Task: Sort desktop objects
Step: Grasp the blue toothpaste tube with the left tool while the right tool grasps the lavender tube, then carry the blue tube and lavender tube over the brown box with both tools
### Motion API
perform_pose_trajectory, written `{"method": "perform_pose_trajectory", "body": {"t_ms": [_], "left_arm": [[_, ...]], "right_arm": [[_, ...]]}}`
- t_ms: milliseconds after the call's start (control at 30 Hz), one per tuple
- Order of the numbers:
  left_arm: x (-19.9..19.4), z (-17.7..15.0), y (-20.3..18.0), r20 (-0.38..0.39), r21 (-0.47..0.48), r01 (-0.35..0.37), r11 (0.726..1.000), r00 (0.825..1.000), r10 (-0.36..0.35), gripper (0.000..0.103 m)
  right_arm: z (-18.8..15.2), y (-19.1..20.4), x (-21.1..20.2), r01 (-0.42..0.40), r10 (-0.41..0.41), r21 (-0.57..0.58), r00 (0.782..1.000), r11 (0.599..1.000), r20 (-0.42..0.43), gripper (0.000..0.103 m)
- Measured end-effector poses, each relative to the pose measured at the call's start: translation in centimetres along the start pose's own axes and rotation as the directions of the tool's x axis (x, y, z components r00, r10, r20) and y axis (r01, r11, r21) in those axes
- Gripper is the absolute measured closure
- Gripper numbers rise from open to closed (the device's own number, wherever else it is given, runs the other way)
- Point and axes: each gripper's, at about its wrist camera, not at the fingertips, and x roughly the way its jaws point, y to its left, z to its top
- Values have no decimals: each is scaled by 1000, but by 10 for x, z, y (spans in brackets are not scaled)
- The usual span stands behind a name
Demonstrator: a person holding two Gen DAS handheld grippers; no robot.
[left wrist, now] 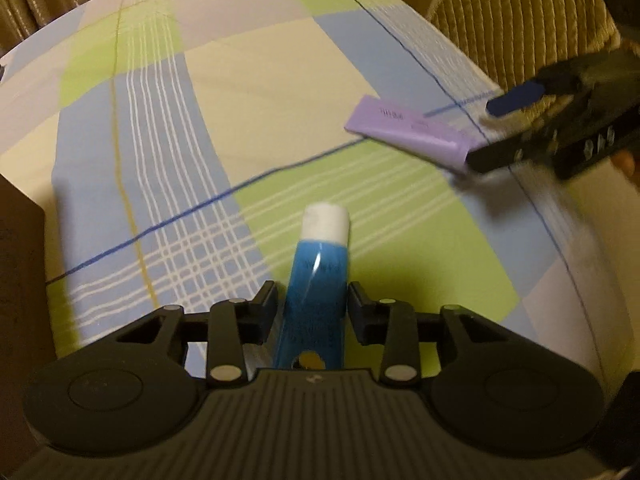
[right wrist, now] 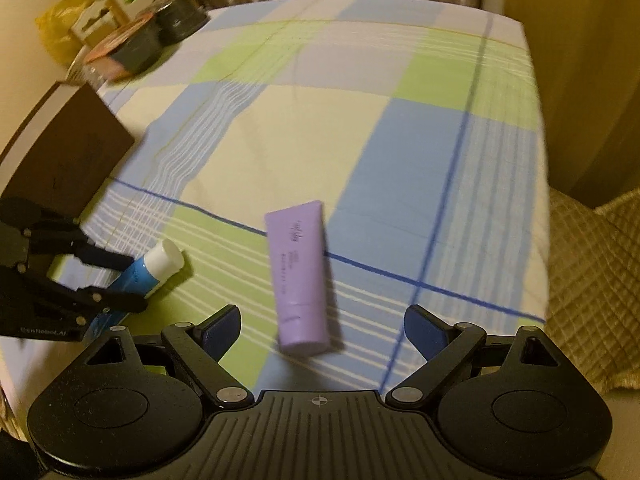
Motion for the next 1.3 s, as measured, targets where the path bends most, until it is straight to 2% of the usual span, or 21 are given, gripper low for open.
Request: {"method": "perform_pose_trajectory", "body": {"t_ms": [67, 233, 300, 333, 367, 433, 500, 533, 567, 700, 833, 1100, 1300], "left_arm": [[5, 8, -1, 9, -1, 13, 1000, 1000, -13, 68], [5, 11, -11, 28, 19, -24, 1000, 999, 23, 68], [3, 9, -12, 28, 16, -47, 999, 999, 46, 76], [0, 7, -12, 24, 15, -53, 998, 998, 53, 76], [-1, 5, -12, 21, 11, -53, 999, 998, 52, 76], [-6, -2, -13, 16, 12, -68, 998, 998, 67, 77], [-9, -10, -15, 16, 6, -86, 996, 996, 86, 77], [-10, -14, -15, 15, -5, -90, 996, 996, 90, 77], [-12, -18, -15, 13, -20, -92, 996, 996, 92, 77], [-20, -32, -17, 10, -44, -93, 995, 996, 93, 78], [-38, -43, -18, 36, -69, -88, 994, 995, 90, 78], [-93, -61, -19, 123, -102, -111, 989, 985, 123, 78], [-145, -75, -13, 205, -130, -118, 985, 968, 143, 78]], "right_arm": [[3, 5, 6, -1, 1, -25, 1000, 1000, -9, 11], [6, 16, 20, 6, -8, -89, 1000, 996, -16, 12], [7, 18, 23, 10, -12, -105, 1000, 994, -12, 12], [7, 19, 25, 18, -19, -110, 1000, 994, -13, 21], [7, 20, 28, 18, -20, -116, 1000, 993, -18, 39], [5, 21, 31, 20, -23, -113, 1000, 993, -18, 41], [0, 28, 33, 61, -64, -173, 998, 983, -9, 46], [-3, 33, 34, 101, -103, -208, 995, 973, 2, 64], [-5, 37, 33, 113, -114, -231, 993, 966, 10, 73], [-14, 43, 29, 42, -51, -212, 998, 976, -36, 73], [-24, 46, 20, -72, 65, -114, 996, 991, -64, 74], [-29, 78, -24, -138, 140, -156, 990, 978, 2, 74], [-24, 110, -50, -178, 192, -200, 980, 964, 51, 74]]}}
